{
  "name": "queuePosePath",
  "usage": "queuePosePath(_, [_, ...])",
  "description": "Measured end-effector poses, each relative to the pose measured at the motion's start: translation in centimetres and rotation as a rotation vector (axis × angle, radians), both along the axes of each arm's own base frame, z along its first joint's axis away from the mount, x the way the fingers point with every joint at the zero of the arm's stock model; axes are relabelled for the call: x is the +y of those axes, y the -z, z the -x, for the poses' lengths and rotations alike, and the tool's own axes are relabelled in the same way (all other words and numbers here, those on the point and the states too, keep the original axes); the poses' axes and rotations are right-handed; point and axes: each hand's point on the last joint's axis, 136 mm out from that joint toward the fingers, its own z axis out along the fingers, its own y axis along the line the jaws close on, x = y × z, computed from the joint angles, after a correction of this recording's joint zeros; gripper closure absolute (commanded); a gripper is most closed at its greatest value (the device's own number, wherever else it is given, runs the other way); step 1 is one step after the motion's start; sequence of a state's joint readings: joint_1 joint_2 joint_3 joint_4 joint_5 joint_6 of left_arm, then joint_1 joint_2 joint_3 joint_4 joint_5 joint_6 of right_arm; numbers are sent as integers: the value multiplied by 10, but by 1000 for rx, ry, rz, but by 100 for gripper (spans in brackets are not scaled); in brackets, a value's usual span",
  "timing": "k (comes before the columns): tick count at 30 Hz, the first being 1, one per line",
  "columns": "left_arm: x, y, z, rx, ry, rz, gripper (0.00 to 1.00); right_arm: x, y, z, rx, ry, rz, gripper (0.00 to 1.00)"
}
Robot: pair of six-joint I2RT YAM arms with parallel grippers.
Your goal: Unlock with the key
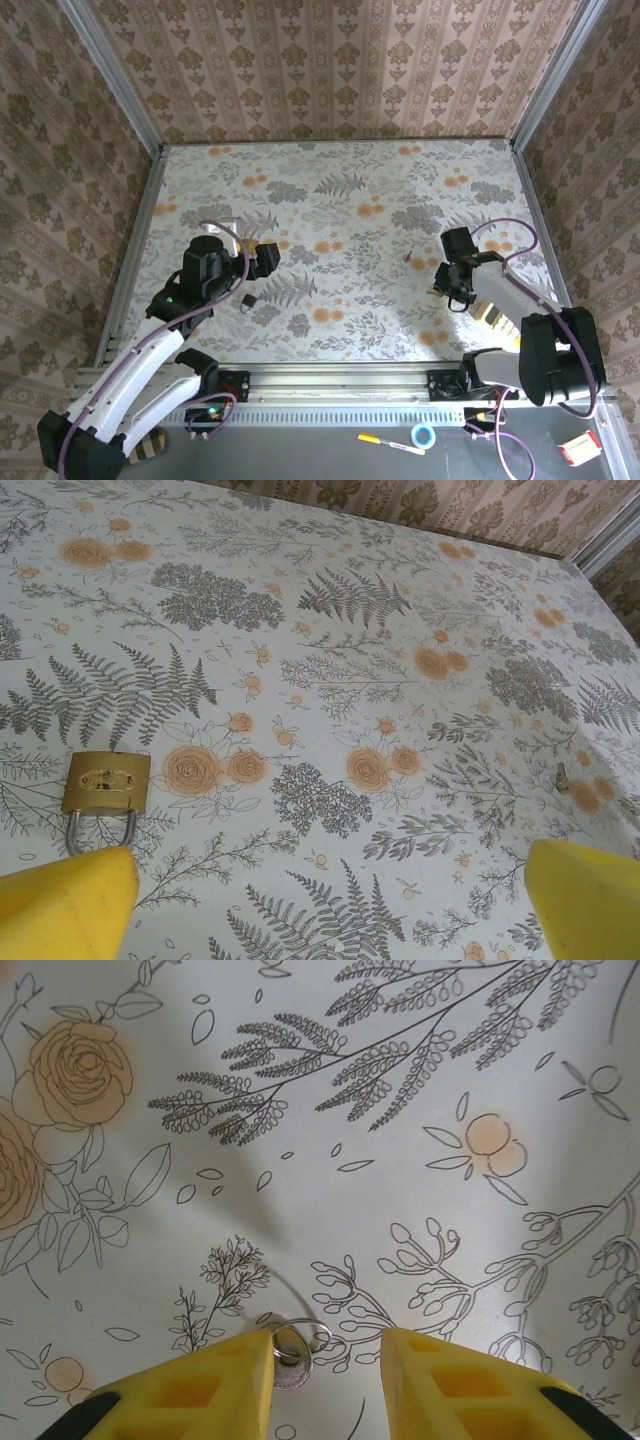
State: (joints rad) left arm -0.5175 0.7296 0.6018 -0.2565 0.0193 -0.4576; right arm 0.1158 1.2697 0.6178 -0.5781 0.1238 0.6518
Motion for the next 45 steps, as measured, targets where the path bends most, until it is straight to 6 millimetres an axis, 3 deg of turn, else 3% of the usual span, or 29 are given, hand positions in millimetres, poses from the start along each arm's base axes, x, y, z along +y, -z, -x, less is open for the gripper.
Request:
queuePosePath(11, [1,0,0,-2,-7,-3,0,9,12,2,50,-38,-38,69])
queuePosePath(21, [3,0,-1,-4,-17,-8,0,11,13,-3,56,-56,-44,80])
queuePosePath(28, [3,0,-1,-3,-17,-8,0,14,12,-6,47,-65,-58,93])
queuePosePath(34, [1,5,-3,12,-12,-15,0,15,11,-6,44,-67,-61,97])
queuePosePath(39, [-8,10,-6,28,13,-10,0,17,9,-7,34,-70,-75,100])
queuePosePath(45, [-36,9,-5,21,87,25,0,23,-5,-8,-31,-72,-117,100])
